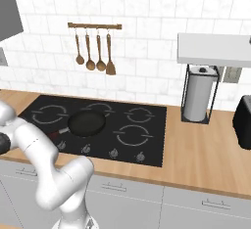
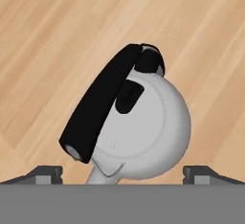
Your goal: Pick the kettle from the counter and place it on a stove burner. Then turn the burner on.
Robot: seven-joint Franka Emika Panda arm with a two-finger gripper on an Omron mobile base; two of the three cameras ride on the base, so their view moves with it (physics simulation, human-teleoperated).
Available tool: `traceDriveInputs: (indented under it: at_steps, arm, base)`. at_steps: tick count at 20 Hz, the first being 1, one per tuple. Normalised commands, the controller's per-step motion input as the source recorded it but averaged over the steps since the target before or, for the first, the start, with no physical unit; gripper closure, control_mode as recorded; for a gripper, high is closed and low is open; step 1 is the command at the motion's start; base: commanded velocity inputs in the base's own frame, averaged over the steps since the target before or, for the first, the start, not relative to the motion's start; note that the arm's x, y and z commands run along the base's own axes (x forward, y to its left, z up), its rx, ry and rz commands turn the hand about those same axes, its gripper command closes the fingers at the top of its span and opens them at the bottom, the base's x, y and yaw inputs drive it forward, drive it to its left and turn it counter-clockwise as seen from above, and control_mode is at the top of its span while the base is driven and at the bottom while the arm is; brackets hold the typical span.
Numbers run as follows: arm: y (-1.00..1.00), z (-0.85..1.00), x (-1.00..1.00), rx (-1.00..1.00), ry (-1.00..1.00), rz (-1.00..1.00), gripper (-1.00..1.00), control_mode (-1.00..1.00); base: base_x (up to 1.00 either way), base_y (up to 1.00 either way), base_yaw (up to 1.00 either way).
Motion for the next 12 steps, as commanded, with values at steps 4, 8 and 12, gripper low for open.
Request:
traceDriveInputs:
  at_steps: [4,8,12]
  arm:
    - [0.11,0.18,0.0,-0.02,-0.02,0.0,-1.0,-1.0]
    - [0.05,0.09,0.0,-0.05,-0.05,0.0,-1.0,-1.0]
    - [0.0,-0.03,0.0,-0.02,-0.05,-0.01,-1.0,-1.0]
  base:
    - [0.0,0.0,0.0]
    - [0.0,0.0,0.0]
    - [0.0,0.0,0.0]
